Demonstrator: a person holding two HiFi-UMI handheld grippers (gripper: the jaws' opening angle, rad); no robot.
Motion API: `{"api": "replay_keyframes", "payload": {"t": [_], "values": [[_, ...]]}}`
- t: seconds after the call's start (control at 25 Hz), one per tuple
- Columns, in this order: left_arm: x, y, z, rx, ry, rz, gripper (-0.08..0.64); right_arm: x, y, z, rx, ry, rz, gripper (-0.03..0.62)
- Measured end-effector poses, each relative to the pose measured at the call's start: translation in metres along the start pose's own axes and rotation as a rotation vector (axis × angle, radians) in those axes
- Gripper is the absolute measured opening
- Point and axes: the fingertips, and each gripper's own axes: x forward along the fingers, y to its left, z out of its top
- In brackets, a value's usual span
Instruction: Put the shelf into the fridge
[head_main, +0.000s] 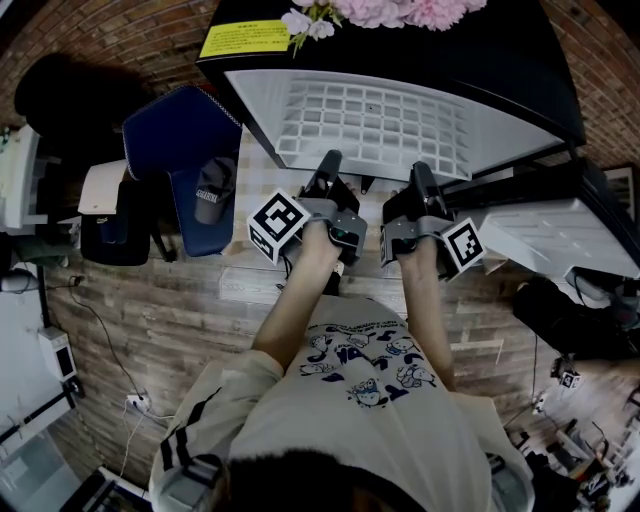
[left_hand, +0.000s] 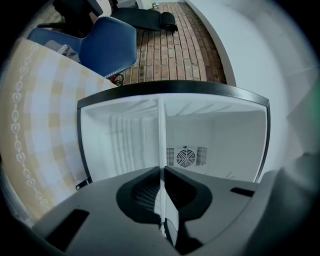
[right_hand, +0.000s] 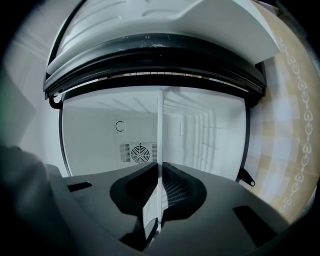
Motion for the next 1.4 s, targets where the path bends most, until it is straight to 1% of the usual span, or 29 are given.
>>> {"api": "replay_keyframes", "payload": {"t": [0.56,0.76,1.08,1.4], "values": [[0.014,-0.002,0.005,0.003,0.001,-0.001,0.037,0.014,0.002,0.004,-0.003,-0.007,0.011,0.049],[0.01,-0.005,0.004,0.005,0.004,-0.01,0.035,0.01,0.005,0.003,-0.01,-0.008,0.014,0.049],[0.031,-0.001,0.011,0.002,0.011,-0.004,0.035,0.032,0.0,0.009,-0.011,-0.013,0.006,0.049],[0.037,-0.002,0.014,0.006,0.009,-0.007,0.035,0.038,0.001,0.01,-0.009,-0.014,0.012,0.049]]}}
